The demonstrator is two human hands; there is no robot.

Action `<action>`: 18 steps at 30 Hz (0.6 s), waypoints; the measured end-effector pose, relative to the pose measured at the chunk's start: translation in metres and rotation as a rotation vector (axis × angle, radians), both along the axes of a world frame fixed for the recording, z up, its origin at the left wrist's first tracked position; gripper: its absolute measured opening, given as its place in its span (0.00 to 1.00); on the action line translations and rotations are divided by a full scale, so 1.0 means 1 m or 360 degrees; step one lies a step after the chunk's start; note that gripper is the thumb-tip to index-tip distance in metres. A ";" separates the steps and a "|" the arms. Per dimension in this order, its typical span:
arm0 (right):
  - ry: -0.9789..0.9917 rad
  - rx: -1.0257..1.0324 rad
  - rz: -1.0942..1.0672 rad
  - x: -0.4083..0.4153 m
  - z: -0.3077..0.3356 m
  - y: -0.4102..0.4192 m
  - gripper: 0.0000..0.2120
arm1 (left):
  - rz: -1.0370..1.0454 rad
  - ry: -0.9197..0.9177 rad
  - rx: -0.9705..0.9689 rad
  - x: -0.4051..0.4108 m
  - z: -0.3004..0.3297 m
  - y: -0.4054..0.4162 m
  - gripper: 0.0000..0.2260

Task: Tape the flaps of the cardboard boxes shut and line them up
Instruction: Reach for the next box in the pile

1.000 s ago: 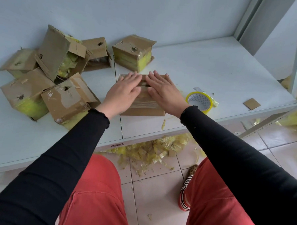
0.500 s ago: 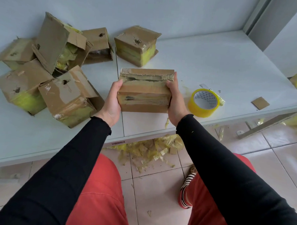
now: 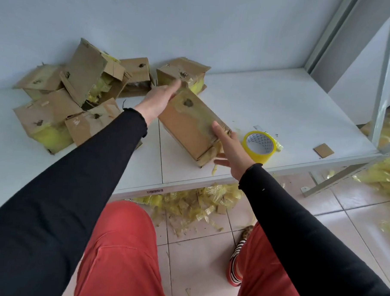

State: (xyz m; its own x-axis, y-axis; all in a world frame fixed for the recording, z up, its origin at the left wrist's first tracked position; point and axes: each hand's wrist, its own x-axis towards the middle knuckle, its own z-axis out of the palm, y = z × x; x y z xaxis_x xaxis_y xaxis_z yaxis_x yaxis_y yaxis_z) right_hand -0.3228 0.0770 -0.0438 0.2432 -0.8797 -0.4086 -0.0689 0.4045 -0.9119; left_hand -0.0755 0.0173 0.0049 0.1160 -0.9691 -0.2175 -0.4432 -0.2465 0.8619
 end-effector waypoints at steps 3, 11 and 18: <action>0.0247 -0.0047 -0.0016 -0.007 -0.007 0.002 0.53 | -0.0241 -0.0173 -0.0023 -0.003 -0.018 0.000 0.22; 0.0271 -0.0411 -0.0016 -0.028 -0.011 0.001 0.33 | 0.0645 0.0446 -0.0260 -0.029 -0.063 0.068 0.27; 0.0339 -0.0588 -0.0027 -0.029 -0.016 -0.009 0.14 | 0.0464 0.0876 -0.0101 -0.084 -0.082 0.117 0.21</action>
